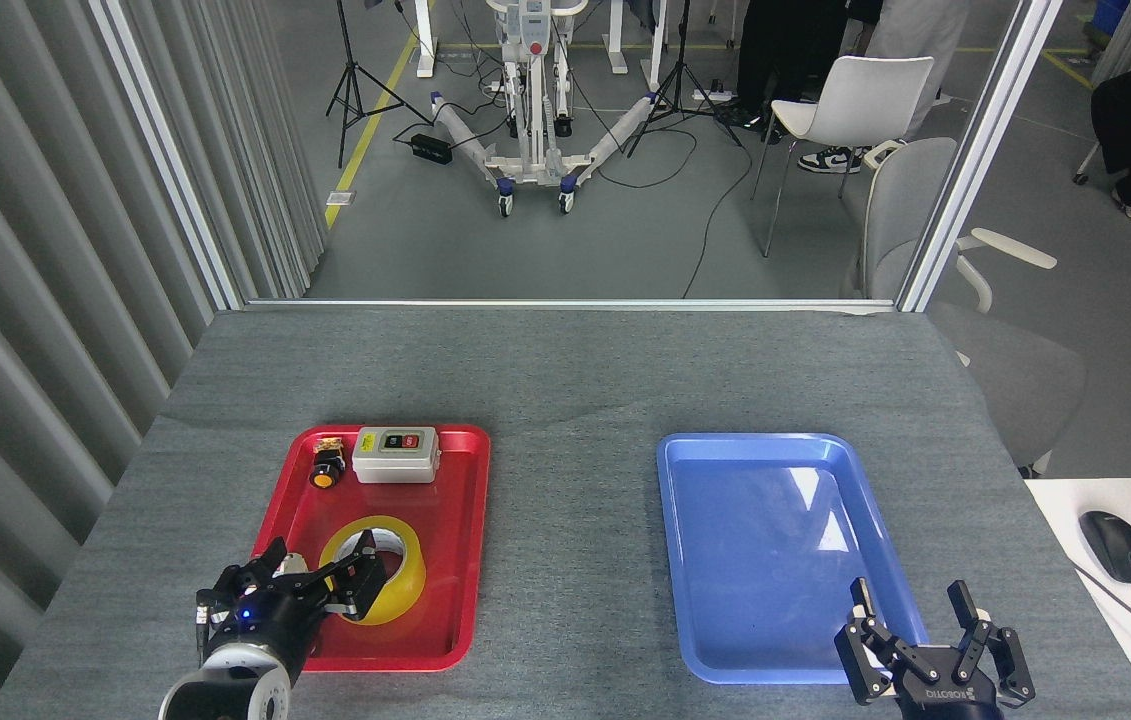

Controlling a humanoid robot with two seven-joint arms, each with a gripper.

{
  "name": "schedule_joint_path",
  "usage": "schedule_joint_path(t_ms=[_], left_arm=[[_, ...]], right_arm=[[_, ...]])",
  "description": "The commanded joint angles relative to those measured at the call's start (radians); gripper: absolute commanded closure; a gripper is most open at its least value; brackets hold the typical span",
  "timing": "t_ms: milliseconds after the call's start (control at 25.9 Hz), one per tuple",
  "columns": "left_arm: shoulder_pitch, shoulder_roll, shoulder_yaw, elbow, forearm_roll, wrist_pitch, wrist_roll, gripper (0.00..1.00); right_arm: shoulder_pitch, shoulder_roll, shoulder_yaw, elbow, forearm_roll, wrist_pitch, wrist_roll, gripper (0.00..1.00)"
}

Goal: Place and move tape with both arms
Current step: 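Move the left gripper onto the yellow tape roll in the red tray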

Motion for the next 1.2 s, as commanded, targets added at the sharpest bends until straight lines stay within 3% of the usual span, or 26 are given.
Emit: schedule_joint_path(t_ms=[0, 271, 425, 890, 1044, 1160], left_arm=[[-0.016, 0.002, -0.003, 0.004, 0.001, -0.008, -0.004, 0.01], [-0.001, 0.007, -0.007, 0.001, 0.001, -0.02, -0.013, 0.01], [-0.019, 0.034, -0.007, 0.038, 0.001, -0.036, -0.013, 0.01], [-0.032, 0.034, -0.047, 0.107, -0.019, -0.037, -0.012, 0.01], [-0.026, 0.025, -0.087, 0.116, -0.019, -0.031, -0.012, 0.01], [-0.033, 0.028, -0.093, 0.119, -0.021, -0.033, -0.013, 0.01]], right_arm=[[0.0, -0.001, 0.0, 0.001, -0.026, 0.001, -0.004, 0.0], [-0.003, -0.013, -0.002, 0.001, -0.012, -0.01, -0.004, 0.0], [-0.006, -0.009, -0.003, 0.0, 0.034, -0.029, -0.004, 0.0], [0.004, 0.004, -0.002, -0.003, 0.173, -0.015, 0.027, 0.0], [0.004, -0.004, -0.002, -0.003, 0.158, 0.036, 0.042, 0.0], [0.003, -0.009, 0.0, -0.002, 0.106, 0.051, 0.042, 0.0]])
